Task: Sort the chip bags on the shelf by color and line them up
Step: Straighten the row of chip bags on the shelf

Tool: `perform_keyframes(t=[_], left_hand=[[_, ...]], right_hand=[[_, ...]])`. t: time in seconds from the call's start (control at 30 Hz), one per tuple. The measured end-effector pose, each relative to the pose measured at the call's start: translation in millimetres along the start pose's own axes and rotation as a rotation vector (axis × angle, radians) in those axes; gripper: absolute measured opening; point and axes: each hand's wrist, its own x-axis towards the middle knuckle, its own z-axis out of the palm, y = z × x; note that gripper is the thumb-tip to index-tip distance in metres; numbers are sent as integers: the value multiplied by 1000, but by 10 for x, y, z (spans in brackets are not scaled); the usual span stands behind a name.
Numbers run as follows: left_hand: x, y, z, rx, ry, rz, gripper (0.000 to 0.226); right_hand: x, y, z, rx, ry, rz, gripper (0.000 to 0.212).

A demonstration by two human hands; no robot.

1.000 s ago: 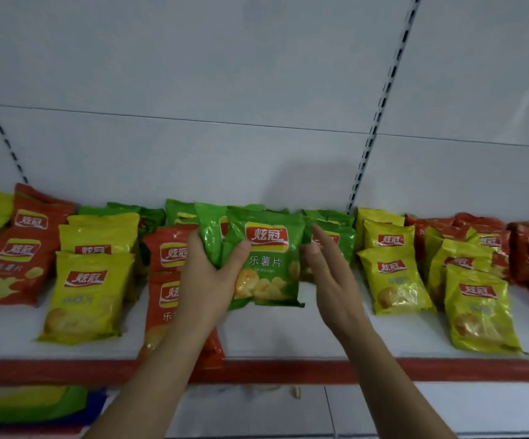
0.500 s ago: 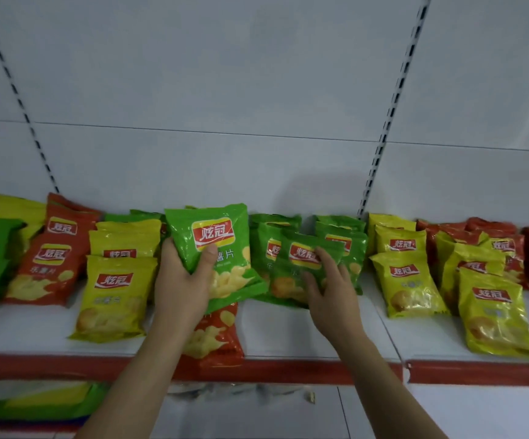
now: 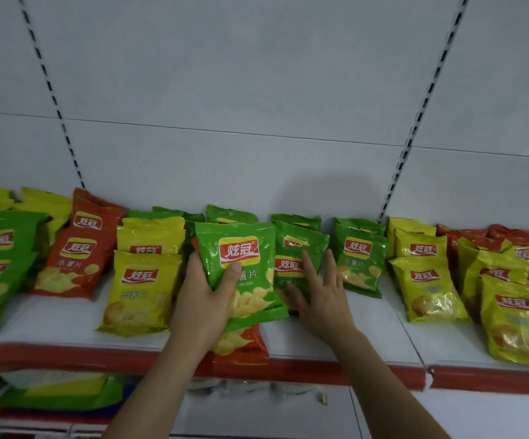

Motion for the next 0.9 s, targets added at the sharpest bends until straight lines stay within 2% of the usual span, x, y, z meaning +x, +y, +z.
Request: perform_keyframes(t=[0.07, 0.17, 0.23, 0.3, 0.4, 0.5, 0.6, 0.67, 0.8, 0.9], left_hand=[[4, -7, 60, 1, -18, 4, 39], [-2, 47, 193, -15, -29, 22, 40], [-20, 98, 321, -30, -72, 27, 38], [-42, 144, 459, -39, -140, 21, 39], [-59, 187, 589, 20, -173, 64, 46], [-60, 155, 546, 176, -150, 141, 46], [-47, 81, 419, 315, -123, 211, 45], [-38, 22, 362, 386, -104, 265, 46], [-61, -155, 284, 602, -79, 436, 51], [-52, -306, 224, 779, -72, 472, 58]], right_hand=[[-62, -70, -165, 101, 52, 43, 73], [-192, -248, -523, 331, 225, 66, 65], [-307, -439, -756, 560, 154, 46, 68], [-392, -604, -906, 634, 14, -10, 71], [-411, -587, -921, 486, 66, -86, 74], [-394, -357, -846, 346, 182, -36, 75], [-433, -252, -709, 281, 147, 57, 74], [-476, -242, -536, 210, 136, 44, 73], [-548, -203, -199, -84, 73, 52, 77], [-567, -178, -133, -175, 38, 60, 76]])
